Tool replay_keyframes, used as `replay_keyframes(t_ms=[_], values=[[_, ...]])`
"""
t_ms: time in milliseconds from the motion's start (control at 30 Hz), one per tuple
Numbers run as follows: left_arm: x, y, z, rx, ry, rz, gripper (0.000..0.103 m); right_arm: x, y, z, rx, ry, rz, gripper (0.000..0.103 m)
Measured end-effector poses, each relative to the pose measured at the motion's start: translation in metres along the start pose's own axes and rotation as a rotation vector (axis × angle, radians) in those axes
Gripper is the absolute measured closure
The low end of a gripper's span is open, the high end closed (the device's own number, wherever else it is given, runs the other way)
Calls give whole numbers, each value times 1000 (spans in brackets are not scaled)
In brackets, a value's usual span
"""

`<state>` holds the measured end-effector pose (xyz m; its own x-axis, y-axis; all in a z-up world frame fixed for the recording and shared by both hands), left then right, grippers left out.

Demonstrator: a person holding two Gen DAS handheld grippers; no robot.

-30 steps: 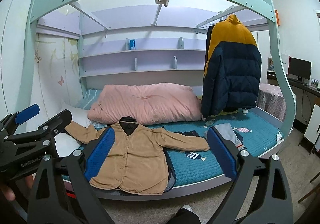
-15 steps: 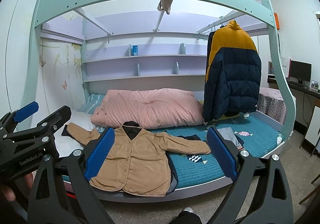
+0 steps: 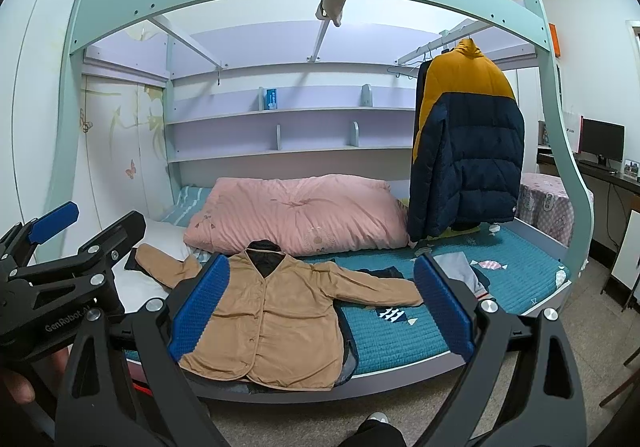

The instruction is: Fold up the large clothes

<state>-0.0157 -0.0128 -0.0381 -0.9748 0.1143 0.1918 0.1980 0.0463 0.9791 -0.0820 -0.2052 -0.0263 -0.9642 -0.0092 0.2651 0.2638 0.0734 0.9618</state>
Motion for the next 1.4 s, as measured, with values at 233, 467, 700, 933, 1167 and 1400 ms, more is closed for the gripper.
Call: replay_keyframes(t_ms=[233, 467, 700, 933, 1167, 1400], values=[[0, 0, 1, 1, -1, -1, 5, -2, 0, -1, -1, 2, 1, 13], [-1, 0, 1, -1, -1, 2, 5, -2, 0, -1, 0, 2, 3, 13], [-1, 0, 3, 0, -7, 0, 5, -2, 1, -1, -2, 3, 3, 13], [-3, -1, 6, -11, -10, -8, 5, -2, -1, 0, -5, 1, 5, 13], [-6, -3, 6, -27, -10, -11, 5, -2, -1, -2, -4, 4, 6, 13], [-5, -3, 5, -27, -9, -12, 5, -4, -1, -5, -5, 8, 7, 13]])
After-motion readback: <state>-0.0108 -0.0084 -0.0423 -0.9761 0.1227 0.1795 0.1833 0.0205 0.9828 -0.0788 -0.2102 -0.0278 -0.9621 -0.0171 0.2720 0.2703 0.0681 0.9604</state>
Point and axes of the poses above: each gripper's, at about its wrist camera, not at the fingertips, and x roughly against the way its jaws point, z to its left, y to its top, the point moved 3 cm from there along -x, roughly the way its jaws point, and after that the axes turned 7 degrees about x, right-handed, at the moved point
